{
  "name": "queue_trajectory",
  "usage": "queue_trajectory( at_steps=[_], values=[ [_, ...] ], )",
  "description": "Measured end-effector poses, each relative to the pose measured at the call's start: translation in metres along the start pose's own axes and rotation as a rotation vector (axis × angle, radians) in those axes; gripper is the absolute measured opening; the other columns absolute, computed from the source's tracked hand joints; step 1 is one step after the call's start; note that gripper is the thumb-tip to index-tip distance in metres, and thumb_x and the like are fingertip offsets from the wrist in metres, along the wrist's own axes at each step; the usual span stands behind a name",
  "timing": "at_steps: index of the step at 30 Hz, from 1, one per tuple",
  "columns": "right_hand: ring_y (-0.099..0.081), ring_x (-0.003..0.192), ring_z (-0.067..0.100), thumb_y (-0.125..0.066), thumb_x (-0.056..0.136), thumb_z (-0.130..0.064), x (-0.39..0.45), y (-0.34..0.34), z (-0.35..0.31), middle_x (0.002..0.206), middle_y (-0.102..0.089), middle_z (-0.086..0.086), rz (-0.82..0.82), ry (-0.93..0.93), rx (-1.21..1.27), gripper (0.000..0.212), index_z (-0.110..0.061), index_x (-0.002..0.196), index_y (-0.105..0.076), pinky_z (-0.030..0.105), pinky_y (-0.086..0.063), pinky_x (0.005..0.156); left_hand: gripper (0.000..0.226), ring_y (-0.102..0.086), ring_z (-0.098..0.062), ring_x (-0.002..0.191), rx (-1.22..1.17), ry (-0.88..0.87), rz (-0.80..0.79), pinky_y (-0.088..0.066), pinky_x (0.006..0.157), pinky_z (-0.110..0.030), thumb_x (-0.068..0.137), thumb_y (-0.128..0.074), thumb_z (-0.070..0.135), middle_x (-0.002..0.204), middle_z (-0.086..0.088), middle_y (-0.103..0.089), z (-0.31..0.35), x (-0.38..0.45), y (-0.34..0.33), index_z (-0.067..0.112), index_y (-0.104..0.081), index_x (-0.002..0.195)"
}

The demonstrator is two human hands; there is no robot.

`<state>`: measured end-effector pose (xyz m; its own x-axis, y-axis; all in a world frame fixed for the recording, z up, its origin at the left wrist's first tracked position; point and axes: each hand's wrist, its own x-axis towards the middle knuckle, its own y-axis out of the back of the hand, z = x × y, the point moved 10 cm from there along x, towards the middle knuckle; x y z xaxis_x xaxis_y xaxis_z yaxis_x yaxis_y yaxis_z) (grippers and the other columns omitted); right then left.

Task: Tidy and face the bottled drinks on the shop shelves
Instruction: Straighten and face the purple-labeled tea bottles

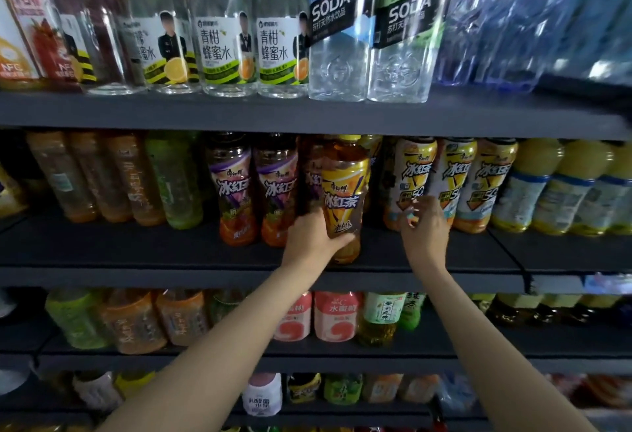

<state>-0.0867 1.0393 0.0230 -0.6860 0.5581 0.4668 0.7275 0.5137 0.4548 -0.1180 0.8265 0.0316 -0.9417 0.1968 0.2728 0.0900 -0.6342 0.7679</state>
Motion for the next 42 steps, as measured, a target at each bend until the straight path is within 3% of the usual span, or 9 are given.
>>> queue_trajectory(
  at_steps=[4,9,18,26,32,34,37,39,42],
  values=[
    [-0.047,0.113,0.035,-0.065,0.087,-0.014,0.007,-0.004,0.005,0.124,-0.048,0.02,-0.067,-0.006,-0.096,0.046,0.003,0.123,-0.041,0.031,-0.035,0.077,0.049,-0.058,-0.025,0.108,0.006,-0.015,-0.006,-0.045,0.083,-0.028,0.084,-0.066,0.037,0.116,-0.01,-0.059,0.026,0.014,-0.023,0.006,-0.047,0.116],
    [-0.049,0.118,0.035,-0.064,0.088,-0.02,0.008,-0.02,0.018,0.132,-0.046,0.017,-0.142,-0.032,-0.231,0.053,0.0,0.129,-0.036,0.038,-0.043,0.081,0.044,-0.057,-0.026,0.109,-0.04,0.012,0.024,-0.044,0.084,-0.028,0.089,-0.062,0.028,0.12,-0.013,-0.057,0.039,0.035,-0.047,0.004,-0.043,0.121],
    [-0.06,0.109,0.027,-0.049,0.098,-0.023,0.009,-0.023,0.034,0.129,-0.05,0.01,-0.182,-0.003,-0.603,0.035,-0.005,0.125,-0.037,0.031,-0.048,0.076,0.052,-0.054,-0.033,0.112,0.007,0.064,0.128,-0.047,0.085,-0.039,0.092,-0.056,0.032,0.13,-0.015,-0.044,0.043,0.057,-0.068,0.002,-0.035,0.129],
    [-0.059,0.111,0.024,-0.05,0.098,-0.018,0.013,-0.023,0.03,0.128,-0.051,0.01,-0.196,0.03,-0.637,0.03,-0.005,0.122,-0.038,0.028,-0.049,0.075,0.057,-0.054,-0.035,0.112,0.016,0.141,0.15,-0.048,0.081,-0.038,0.09,-0.058,0.032,0.132,-0.016,-0.042,0.042,0.065,-0.072,0.001,-0.031,0.131],
    [-0.058,0.111,0.029,-0.054,0.096,-0.027,0.011,-0.016,0.032,0.126,-0.053,0.01,-0.24,-0.029,-0.496,0.036,-0.006,0.122,-0.04,0.035,-0.048,0.076,0.066,-0.047,-0.031,0.123,0.003,0.038,0.061,-0.041,0.096,-0.034,0.088,-0.061,0.013,0.141,-0.014,-0.036,0.029,0.039,-0.073,0.005,-0.024,0.141],
    [-0.06,0.104,0.033,-0.055,0.094,-0.032,0.01,-0.002,0.026,0.118,-0.059,0.012,-0.195,-0.051,-0.401,0.036,-0.008,0.119,-0.045,0.037,-0.045,0.071,0.056,-0.05,-0.026,0.12,-0.018,-0.089,0.112,-0.04,0.091,-0.025,0.089,-0.058,0.011,0.139,-0.012,-0.041,0.021,0.017,-0.057,0.006,-0.032,0.139],
    [-0.063,0.091,0.03,-0.059,0.092,-0.029,0.004,0.006,-0.018,0.103,-0.065,0.009,-0.075,0.144,-0.184,0.03,-0.007,0.111,-0.052,0.032,-0.045,0.064,0.045,-0.055,-0.026,0.111,-0.048,-0.154,0.273,-0.038,0.085,-0.019,0.085,-0.06,0.002,0.125,-0.012,-0.051,-0.004,-0.009,-0.02,0.003,-0.045,0.127],
    [-0.063,0.092,0.028,-0.067,0.087,-0.026,-0.002,-0.014,-0.058,0.104,-0.065,0.012,-0.134,0.282,0.025,0.037,-0.004,0.113,-0.053,0.031,-0.048,0.069,0.042,-0.053,-0.025,0.109,-0.047,-0.139,0.347,-0.035,0.086,-0.017,0.083,-0.061,-0.002,0.119,-0.013,-0.052,-0.021,-0.017,0.001,0.002,-0.048,0.123],
    [-0.057,0.111,0.03,-0.075,0.08,-0.024,-0.006,-0.07,-0.09,0.121,-0.057,0.018,-0.307,0.253,0.189,0.061,0.003,0.124,-0.043,0.028,-0.046,0.084,0.041,-0.052,-0.026,0.108,-0.03,-0.096,0.391,-0.031,0.083,-0.013,0.081,-0.061,-0.004,0.116,-0.013,-0.053,-0.042,-0.023,0.023,0.002,-0.049,0.119]
  ],
)
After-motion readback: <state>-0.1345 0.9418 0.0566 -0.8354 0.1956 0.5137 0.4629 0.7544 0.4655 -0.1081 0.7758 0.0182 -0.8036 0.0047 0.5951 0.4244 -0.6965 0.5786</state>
